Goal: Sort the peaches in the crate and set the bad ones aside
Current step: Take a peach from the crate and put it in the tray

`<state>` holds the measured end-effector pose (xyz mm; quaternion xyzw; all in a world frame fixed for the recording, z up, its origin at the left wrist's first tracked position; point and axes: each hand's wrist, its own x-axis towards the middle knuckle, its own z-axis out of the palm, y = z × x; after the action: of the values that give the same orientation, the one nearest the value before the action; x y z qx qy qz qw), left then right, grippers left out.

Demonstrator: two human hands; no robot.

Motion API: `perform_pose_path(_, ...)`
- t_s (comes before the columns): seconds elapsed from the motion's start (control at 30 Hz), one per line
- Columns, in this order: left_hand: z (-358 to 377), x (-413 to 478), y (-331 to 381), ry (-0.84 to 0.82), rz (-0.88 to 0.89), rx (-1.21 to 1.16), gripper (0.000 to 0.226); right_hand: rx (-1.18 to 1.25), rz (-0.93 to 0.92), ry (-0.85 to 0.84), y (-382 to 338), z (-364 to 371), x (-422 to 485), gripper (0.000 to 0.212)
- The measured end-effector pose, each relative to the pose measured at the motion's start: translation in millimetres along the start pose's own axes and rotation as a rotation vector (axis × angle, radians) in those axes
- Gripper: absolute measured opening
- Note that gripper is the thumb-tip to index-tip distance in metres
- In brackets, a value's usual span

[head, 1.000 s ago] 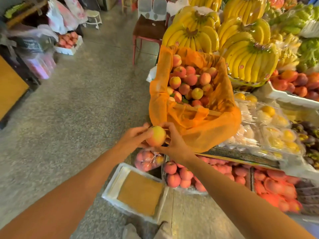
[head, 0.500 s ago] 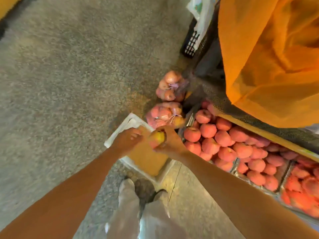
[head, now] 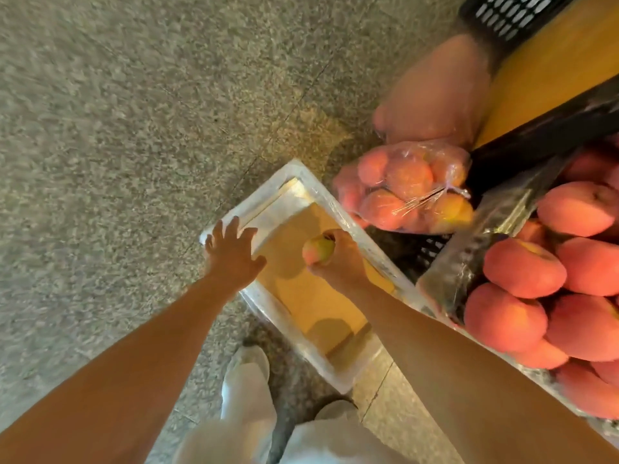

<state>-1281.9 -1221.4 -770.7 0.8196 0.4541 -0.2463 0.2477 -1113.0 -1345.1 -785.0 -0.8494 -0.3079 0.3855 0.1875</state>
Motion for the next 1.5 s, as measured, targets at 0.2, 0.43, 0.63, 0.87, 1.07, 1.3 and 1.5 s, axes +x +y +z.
perform_pose_path(0.2, 56.2, 56.5, -37.7, 0.023, -0.086, 0.015, 0.084, -0.073, -0.032, -0.042, 26.5, 73.6, 64.2, 0.078)
perform_pose_path(0.43, 84.0, 69.1, -41.0, 0.134, -0.102, -0.006, 0.084, -0.146, -0.114, -0.035, 35.7, 116.9, 94.0, 0.071)
perform_pose_path(0.63, 82.9, 70.0, -41.0, 0.153, -0.109, -0.008, 0.082, -0.216, -0.117, -0.086, 36.7, 126.7, 98.4, 0.078)
perform_pose_path(0.87, 49.5, 46.2, -28.0, 0.056, -0.037, -0.055, 0.055, -0.225, -0.096, -0.103, 14.1, 92.3, 72.3, 0.078)
perform_pose_path(1.07, -47.2, -24.4, 13.5, 0.134, 0.109, -0.382, 0.029, 0.056, -0.189, -0.008, -53.3, -3.9, -1.1, 0.022)
perform_pose_path(1.3, -227.7, -133.3, 69.7, 0.131, 0.185, -0.423, 0.018, 0.189, -0.225, -0.022, -175.5, -163.2, -113.6, 0.020)
perform_pose_path(1.5, -395.1, -211.6, 125.1, 0.190, 0.358, -0.359, 0.015, 0.208, -0.308, 0.079, -280.4, -308.2, -196.9, 0.005)
